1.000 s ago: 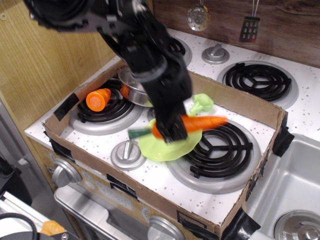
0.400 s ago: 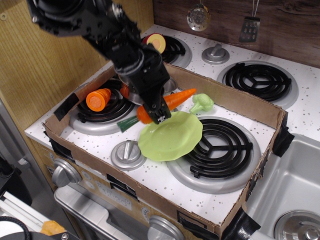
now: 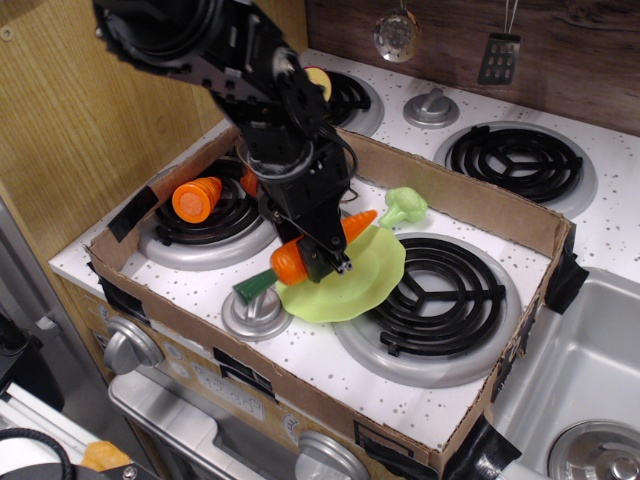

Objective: Put carrot on plate

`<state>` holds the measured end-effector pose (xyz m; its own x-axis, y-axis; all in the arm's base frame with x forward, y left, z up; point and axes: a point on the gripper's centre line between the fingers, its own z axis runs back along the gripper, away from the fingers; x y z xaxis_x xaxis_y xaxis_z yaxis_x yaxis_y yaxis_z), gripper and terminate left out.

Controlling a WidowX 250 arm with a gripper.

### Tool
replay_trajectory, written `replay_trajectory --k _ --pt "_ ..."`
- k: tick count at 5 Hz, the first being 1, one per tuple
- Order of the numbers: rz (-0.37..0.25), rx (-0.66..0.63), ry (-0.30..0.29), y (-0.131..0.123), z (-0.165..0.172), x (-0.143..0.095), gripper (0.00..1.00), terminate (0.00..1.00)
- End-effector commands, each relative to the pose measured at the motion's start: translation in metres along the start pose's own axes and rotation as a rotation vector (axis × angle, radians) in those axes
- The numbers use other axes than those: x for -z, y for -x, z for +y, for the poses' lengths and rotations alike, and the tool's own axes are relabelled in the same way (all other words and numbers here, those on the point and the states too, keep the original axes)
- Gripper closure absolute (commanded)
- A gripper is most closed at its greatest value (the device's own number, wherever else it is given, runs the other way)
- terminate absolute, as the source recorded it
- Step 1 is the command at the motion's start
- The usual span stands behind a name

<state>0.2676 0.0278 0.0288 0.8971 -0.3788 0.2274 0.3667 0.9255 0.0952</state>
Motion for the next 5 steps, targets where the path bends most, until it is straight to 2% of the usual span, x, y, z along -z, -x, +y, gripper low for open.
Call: replay_trajectory --k 1,2,3,4,5 --pt "0.006 0.025 -0.035 -0.01 0.003 -0.007 1.0 0.0" --pt "-0.028 0.032 -0.069 -0.011 0.001 -0.006 1.0 0.0" --pt "-0.042 0.066 -0.07 -0.014 0.003 -0.009 0.0 0.0" --pt "-0.041 0.064 -0.074 -0.017 0.002 -0.015 0.0 0.0" --pt "-0.024 0.104 -0.114 -0.02 0.0 -0.028 0.0 1.0"
